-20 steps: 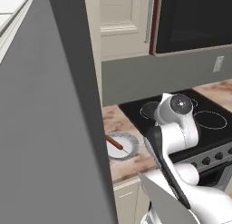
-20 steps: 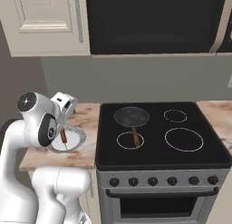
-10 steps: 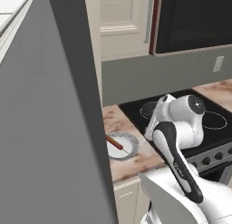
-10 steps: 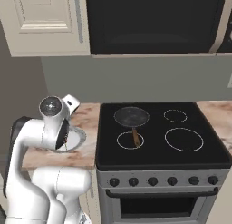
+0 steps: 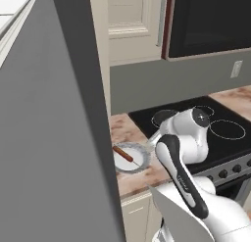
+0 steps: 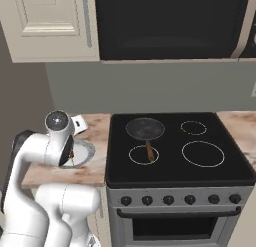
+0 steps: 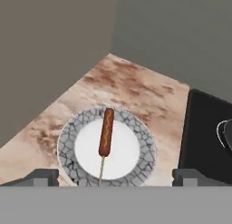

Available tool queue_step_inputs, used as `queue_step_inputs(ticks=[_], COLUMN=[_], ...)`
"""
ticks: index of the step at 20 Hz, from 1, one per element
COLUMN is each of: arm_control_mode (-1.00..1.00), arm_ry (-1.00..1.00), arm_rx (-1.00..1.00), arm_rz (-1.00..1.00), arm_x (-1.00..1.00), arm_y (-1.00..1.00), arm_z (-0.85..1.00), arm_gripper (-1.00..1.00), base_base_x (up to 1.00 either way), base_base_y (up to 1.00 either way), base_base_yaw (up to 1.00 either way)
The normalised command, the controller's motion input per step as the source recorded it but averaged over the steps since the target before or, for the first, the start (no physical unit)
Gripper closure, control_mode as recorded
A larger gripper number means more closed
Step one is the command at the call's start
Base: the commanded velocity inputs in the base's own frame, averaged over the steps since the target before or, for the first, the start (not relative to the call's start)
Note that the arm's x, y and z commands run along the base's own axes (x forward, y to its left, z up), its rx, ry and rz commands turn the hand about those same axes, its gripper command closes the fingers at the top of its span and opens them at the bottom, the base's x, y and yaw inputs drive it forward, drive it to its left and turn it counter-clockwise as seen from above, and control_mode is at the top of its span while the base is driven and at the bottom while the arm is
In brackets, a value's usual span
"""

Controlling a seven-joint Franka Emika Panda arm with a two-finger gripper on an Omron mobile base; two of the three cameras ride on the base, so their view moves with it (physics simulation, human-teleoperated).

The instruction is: Place the cold items (mango and lime) from the fridge in one tupperware on the dining counter. Place the warm items (kebab skewer and hot dog) in the stove area in another tupperware.

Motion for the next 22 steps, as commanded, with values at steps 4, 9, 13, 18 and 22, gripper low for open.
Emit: queue_step_inputs(ticks=[4,9,13,18,22], arm_control_mode=[-1.0,-1.0,-1.0,-1.0,-1.0], arm_ry=[0.35,0.22,0.13,0.1,0.22], arm_rx=[0.03,-0.03,-0.08,-0.07,0.0], arm_rz=[-0.33,-0.13,0.0,0.03,0.08], arm_x=[0.0,0.0,0.03,0.39,0.7], arm_y=[0.0,0.06,0.39,0.36,0.0], arm_z=[0.0,-0.08,-0.46,-0.62,-0.41], arm_gripper=[-1.0,-1.0,-1.0,-1.0,-1.0], base_base_x=[0.0,0.0,0.0,0.0,0.0], base_base_y=[0.0,0.0,0.0,0.0,0.0], base_base_yaw=[0.0,0.0,0.0,0.0,0.0])
